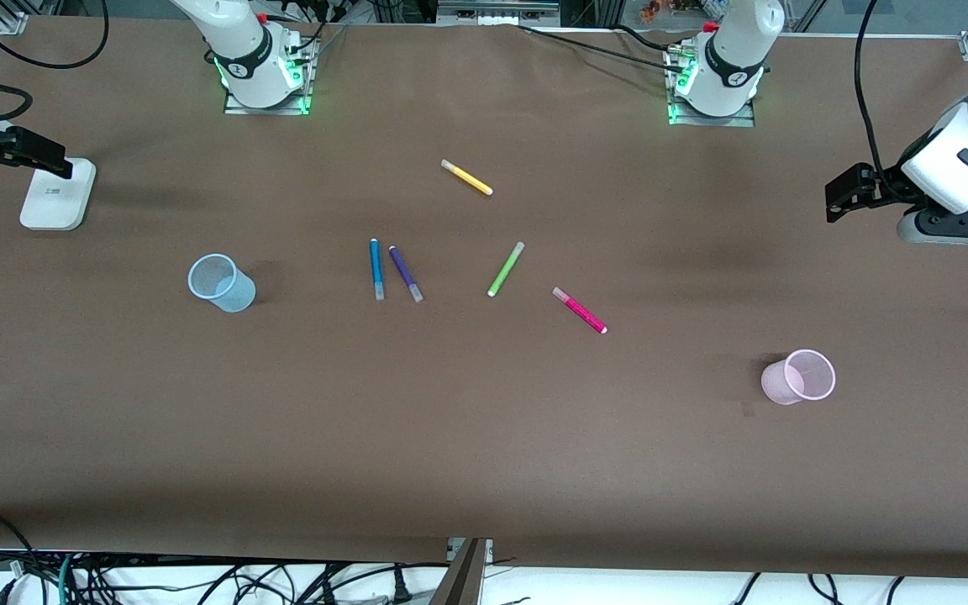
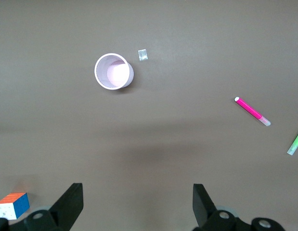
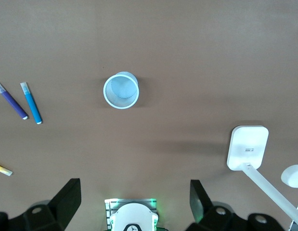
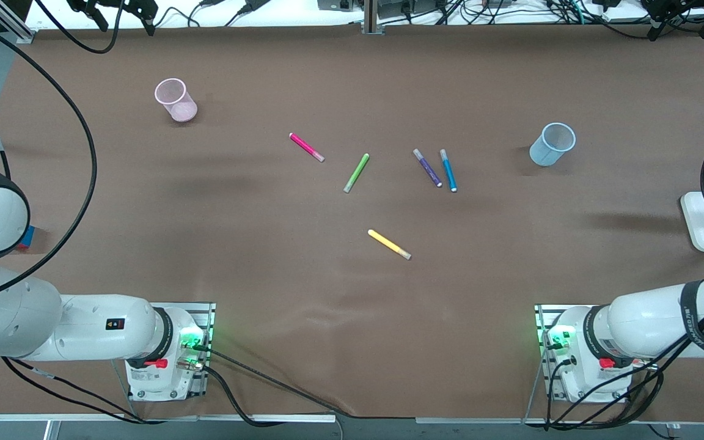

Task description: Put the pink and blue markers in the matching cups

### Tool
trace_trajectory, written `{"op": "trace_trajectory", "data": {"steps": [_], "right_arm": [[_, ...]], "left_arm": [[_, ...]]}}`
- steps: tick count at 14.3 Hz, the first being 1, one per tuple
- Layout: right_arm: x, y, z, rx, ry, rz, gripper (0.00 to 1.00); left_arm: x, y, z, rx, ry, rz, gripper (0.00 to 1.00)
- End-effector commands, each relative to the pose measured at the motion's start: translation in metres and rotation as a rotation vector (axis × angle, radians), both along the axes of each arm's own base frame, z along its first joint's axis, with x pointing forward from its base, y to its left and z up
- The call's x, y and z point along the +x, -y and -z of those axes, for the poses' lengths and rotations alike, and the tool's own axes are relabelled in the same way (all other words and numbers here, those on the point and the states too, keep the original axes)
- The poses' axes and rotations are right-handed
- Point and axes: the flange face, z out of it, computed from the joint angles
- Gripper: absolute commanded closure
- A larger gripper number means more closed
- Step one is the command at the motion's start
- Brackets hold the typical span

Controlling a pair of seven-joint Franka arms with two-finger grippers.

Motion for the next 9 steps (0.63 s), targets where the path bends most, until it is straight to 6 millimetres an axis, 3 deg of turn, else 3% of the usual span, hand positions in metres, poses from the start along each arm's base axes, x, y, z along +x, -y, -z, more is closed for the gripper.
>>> {"op": "trace_trajectory", "data": {"steps": [1, 9], "right_arm": [[0.0026, 0.0007, -0.0054, 0.01, 0.004, 0.016, 0.0], [0.0033, -0.0019, -0.004, 0.017, 0.003, 0.018, 0.0]], "left_arm": [[-0.0051, 0.0008, -0.003, -0.017, -0.006, -0.004, 0.0], [-0.0056, 0.0036, -0.0039, -0.019, -0.003, -0.001, 0.0]]}}
